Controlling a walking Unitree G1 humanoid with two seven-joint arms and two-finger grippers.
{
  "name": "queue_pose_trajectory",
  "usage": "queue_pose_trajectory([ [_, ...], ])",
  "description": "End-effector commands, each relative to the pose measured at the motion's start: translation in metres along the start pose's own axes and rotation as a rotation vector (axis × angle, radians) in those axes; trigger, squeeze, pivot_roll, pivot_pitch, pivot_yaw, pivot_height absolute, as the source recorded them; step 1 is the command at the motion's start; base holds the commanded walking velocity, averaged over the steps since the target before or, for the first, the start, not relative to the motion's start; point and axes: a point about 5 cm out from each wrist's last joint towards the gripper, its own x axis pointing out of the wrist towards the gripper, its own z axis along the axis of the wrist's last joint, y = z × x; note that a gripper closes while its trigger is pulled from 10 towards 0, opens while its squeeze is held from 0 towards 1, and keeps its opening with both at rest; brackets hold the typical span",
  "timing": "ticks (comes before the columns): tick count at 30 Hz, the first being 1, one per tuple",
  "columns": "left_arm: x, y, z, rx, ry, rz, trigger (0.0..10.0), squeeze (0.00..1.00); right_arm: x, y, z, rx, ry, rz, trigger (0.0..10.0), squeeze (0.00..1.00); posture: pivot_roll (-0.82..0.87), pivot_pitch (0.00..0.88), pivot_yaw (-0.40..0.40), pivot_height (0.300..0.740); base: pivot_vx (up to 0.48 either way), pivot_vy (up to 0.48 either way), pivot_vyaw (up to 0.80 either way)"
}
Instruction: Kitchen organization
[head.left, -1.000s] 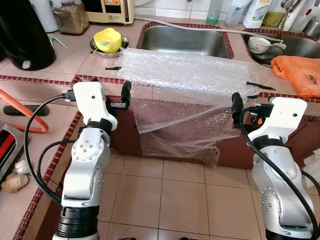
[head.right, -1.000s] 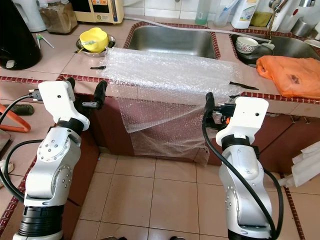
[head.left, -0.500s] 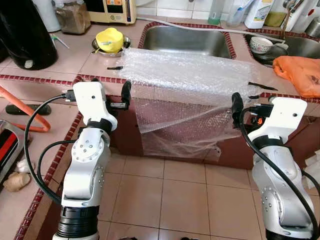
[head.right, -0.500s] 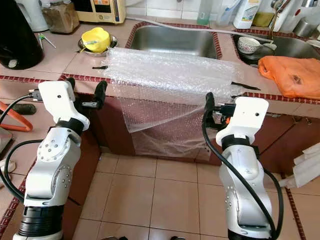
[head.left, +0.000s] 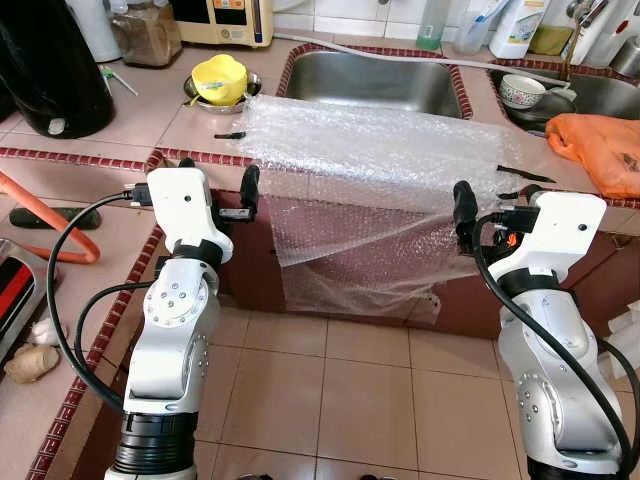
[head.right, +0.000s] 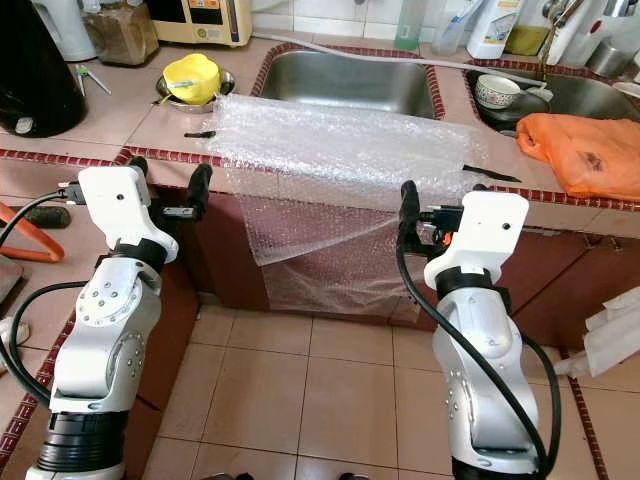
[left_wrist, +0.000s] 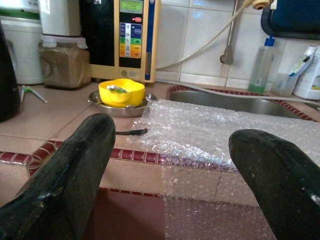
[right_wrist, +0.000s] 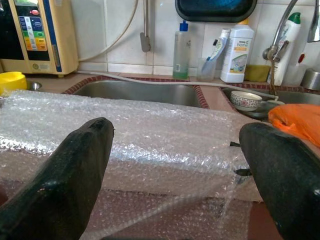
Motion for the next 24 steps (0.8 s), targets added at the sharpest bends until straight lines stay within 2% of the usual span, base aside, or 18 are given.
queue_pose_trajectory([
  [1,0.0002,-0.0014,-0.0005,0.007,-0.005,-0.01,10.0,0.0,0.0007,-0.0005,-0.0004,-0.001,-0.003,0.007,10.0,0.0,-0.03,0.15,-0.023,0.74,0.0,0.0,0.0],
  [11,-0.0009,-0.0041,-0.0004,-0.012,-0.01,-0.03,10.0,0.0,0.0012,0.0016,0.0007,-0.006,-0.013,0.019,10.0,0.0,-0.03,0.148,-0.022,0.74,0.0,0.0,0.0],
  [24,-0.0007,-0.0059,-0.0007,-0.014,-0.01,-0.043,10.0,0.0,-0.0002,0.0011,0.0003,-0.009,-0.013,0.019,10.0,0.0,-0.03,0.155,-0.018,0.74,0.29,0.0,0.0],
])
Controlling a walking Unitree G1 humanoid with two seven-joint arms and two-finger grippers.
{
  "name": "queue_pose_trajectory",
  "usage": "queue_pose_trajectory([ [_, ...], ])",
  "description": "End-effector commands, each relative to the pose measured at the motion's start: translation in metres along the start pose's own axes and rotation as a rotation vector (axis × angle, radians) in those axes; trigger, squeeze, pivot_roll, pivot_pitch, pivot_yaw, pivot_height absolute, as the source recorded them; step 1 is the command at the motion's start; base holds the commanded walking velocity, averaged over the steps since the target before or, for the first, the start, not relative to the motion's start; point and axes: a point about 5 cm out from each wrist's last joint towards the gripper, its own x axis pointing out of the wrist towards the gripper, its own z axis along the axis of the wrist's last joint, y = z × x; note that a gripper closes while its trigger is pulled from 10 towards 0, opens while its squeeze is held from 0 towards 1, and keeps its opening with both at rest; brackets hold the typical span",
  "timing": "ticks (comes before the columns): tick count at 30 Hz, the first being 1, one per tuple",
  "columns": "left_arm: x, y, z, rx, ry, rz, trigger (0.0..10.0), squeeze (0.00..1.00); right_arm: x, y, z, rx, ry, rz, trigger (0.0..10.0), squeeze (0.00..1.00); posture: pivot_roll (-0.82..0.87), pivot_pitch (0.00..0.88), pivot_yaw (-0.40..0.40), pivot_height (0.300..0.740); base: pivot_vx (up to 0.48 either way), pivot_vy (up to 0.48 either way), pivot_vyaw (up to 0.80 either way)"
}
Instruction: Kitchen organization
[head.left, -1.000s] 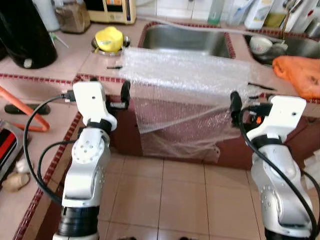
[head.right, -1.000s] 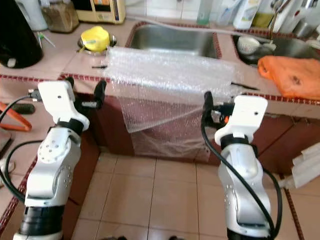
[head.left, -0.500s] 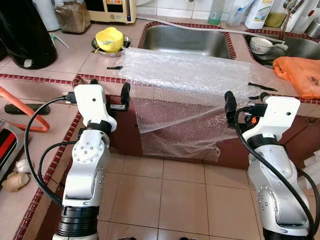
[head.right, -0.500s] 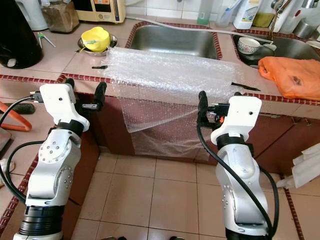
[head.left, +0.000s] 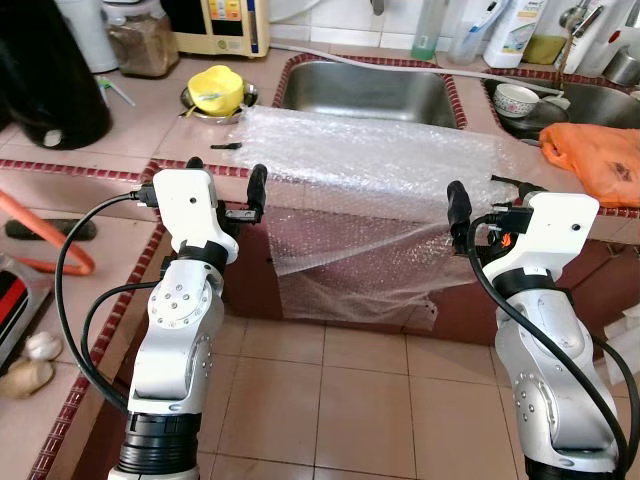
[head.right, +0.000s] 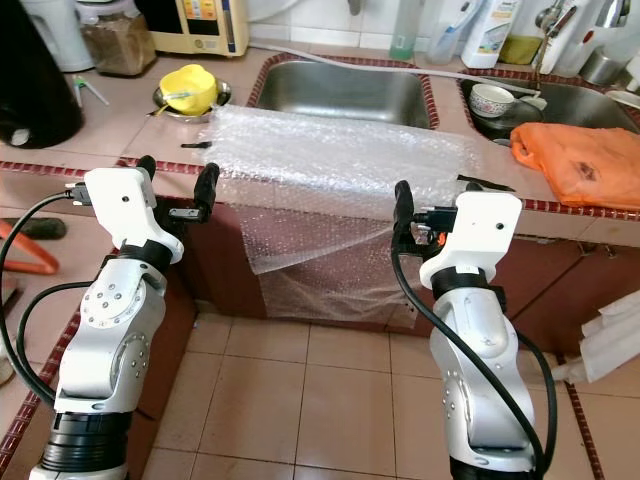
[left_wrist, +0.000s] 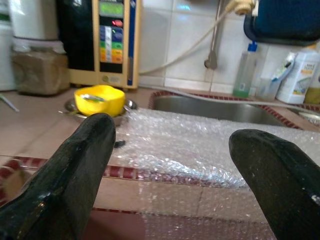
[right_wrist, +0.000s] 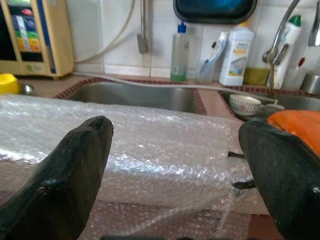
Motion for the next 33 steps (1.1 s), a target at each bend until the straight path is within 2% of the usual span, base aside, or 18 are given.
queue_pose_trajectory([
  [1,-0.0005,-0.0005,-0.0002,0.003,0.001,-0.007,10.0,0.0,-0.001,-0.0008,0.0018,-0.004,-0.009,0.0,10.0,0.0,-0.03,0.155,-0.018,0.74,0.277,0.0,0.0],
  [22,-0.0013,-0.0022,-0.0034,-0.001,0.014,-0.01,10.0,0.0,-0.002,-0.0016,0.0017,-0.009,-0.008,-0.004,10.0,0.0,-0.04,0.16,-0.018,0.74,0.313,0.0,0.0],
  [33,-0.0036,-0.001,-0.0092,0.011,0.039,0.007,10.0,0.0,-0.0026,-0.0022,0.0003,-0.006,-0.004,-0.006,10.0,0.0,-0.03,0.16,-0.02,0.74,0.0,-0.032,0.0],
])
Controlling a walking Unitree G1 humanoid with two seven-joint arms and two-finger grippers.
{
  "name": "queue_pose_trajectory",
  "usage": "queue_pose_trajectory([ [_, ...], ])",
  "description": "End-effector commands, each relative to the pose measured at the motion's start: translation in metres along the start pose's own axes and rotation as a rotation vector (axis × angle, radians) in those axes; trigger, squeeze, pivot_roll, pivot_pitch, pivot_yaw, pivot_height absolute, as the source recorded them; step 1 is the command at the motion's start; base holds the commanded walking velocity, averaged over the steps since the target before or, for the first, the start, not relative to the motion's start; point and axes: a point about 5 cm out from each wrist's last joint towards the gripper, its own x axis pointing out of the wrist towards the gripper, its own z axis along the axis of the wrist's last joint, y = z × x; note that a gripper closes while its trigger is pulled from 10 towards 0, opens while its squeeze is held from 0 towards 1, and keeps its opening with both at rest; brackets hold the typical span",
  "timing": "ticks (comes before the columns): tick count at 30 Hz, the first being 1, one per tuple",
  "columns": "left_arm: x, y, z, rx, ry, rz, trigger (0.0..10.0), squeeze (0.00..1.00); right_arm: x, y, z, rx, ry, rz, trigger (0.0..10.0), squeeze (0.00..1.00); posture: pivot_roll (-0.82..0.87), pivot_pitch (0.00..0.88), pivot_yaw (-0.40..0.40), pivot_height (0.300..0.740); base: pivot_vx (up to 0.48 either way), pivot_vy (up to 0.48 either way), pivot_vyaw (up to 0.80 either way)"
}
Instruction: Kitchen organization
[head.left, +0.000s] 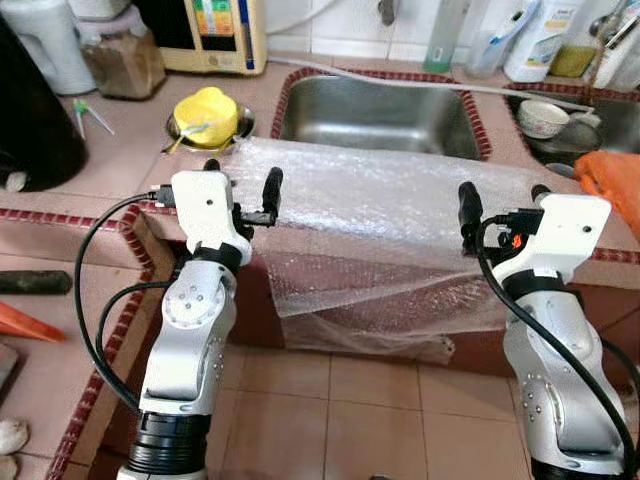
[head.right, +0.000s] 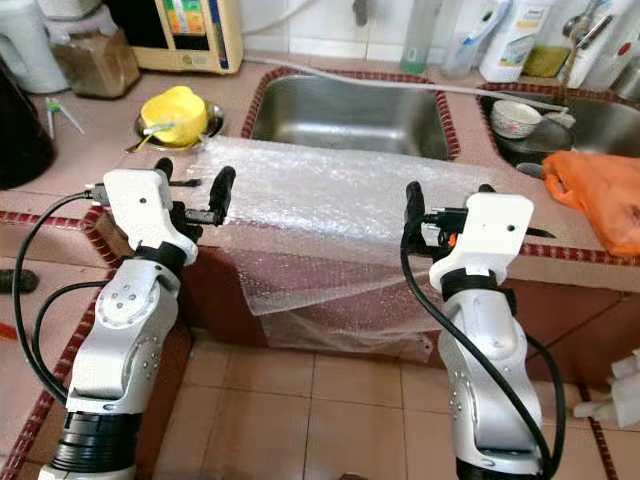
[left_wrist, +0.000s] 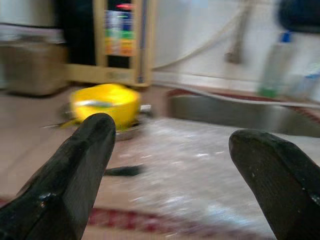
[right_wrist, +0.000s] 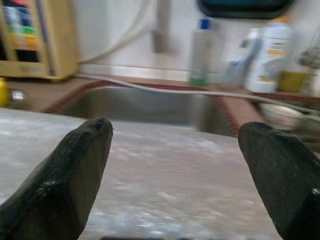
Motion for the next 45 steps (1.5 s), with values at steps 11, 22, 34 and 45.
queue_pose_trajectory([
  [11,-0.0023,-0.0014,-0.0041,0.004,0.017,-0.001,10.0,0.0,-0.0015,-0.0034,0.0019,-0.02,-0.007,-0.008,10.0,0.0,-0.04,0.16,-0.019,0.74,0.0,-0.463,0.0],
  [22,-0.0027,-0.0002,-0.004,-0.001,0.014,0.006,10.0,0.0,-0.001,-0.0031,0.0014,-0.021,-0.008,-0.006,10.0,0.0,-0.03,0.156,-0.019,0.74,0.0,-0.349,0.0],
  [34,-0.0032,0.0021,-0.0049,0.006,0.015,0.011,10.0,0.0,0.0002,0.0005,0.0017,-0.009,-0.009,0.004,10.0,0.0,-0.03,0.155,-0.02,0.74,0.0,0.0,0.0],
  [45,-0.0041,0.0076,-0.005,0.056,0.025,0.016,10.0,0.0,0.0,-0.0006,0.0001,0.006,-0.003,-0.015,10.0,0.0,-0.02,0.164,-0.012,0.74,0.0,0.0,0.0],
])
